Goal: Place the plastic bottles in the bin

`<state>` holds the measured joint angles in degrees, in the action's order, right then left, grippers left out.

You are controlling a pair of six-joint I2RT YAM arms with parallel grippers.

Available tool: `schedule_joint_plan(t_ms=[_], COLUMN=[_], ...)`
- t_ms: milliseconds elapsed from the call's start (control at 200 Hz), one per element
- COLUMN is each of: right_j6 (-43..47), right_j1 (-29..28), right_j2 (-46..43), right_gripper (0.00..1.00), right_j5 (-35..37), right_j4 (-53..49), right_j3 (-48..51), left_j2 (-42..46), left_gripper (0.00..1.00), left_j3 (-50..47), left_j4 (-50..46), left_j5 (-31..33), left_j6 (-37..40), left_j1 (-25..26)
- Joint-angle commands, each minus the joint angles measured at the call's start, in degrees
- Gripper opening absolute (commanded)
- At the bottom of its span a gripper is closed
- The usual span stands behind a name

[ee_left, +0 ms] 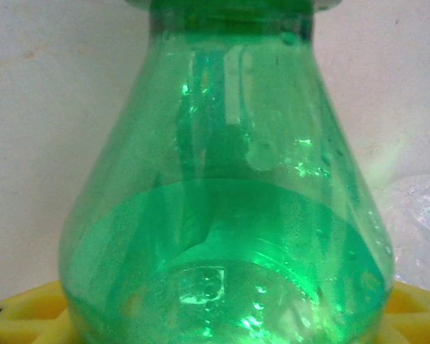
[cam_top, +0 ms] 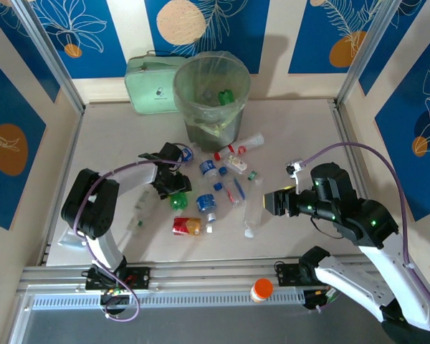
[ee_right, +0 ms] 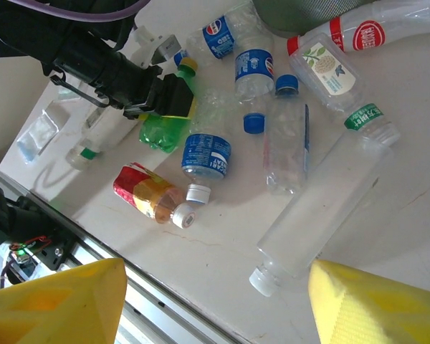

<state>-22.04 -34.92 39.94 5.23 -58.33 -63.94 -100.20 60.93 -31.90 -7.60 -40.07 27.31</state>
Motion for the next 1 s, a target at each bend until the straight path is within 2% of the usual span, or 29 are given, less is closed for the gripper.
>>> schedule_joint_plan(t_ms=[0,280,570,820,995], right_j6=[1.15,1.04,-0.35,-2.54,-3.49], right_j1=[-0.55,-0.77,-0.18,1.11,1.78], right_j2=[-0.48,-0.39,0.11,1.14,2.13], right_gripper=[0.68,0.68,0.68,0.67,0.67], right_j5=[0.92,1.78,1.65,1.18,1.8], right_j4=[-0.52,-0.47,-0.15,1.15,1.37], right_j3=[0.75,0.18,-0.39,-0.79,-1.9], left_j2=[1.9,10.07,22.59,24.59,20.56], left_gripper=[0.57,0.51,0.46,0.45,0.45], left_j3=[1.0,-1.5,-2.55,9.21,21.29], left_j4=[-0.36,0.77,3.24,4.15,4.42], left_j5=[1.63,4.1,9.81,12.08,9.52], left_j6=[0.79,-0.18,0.81,5.71,8.14], left_j1=[0.33,0.97,3.45,3.69,3.55])
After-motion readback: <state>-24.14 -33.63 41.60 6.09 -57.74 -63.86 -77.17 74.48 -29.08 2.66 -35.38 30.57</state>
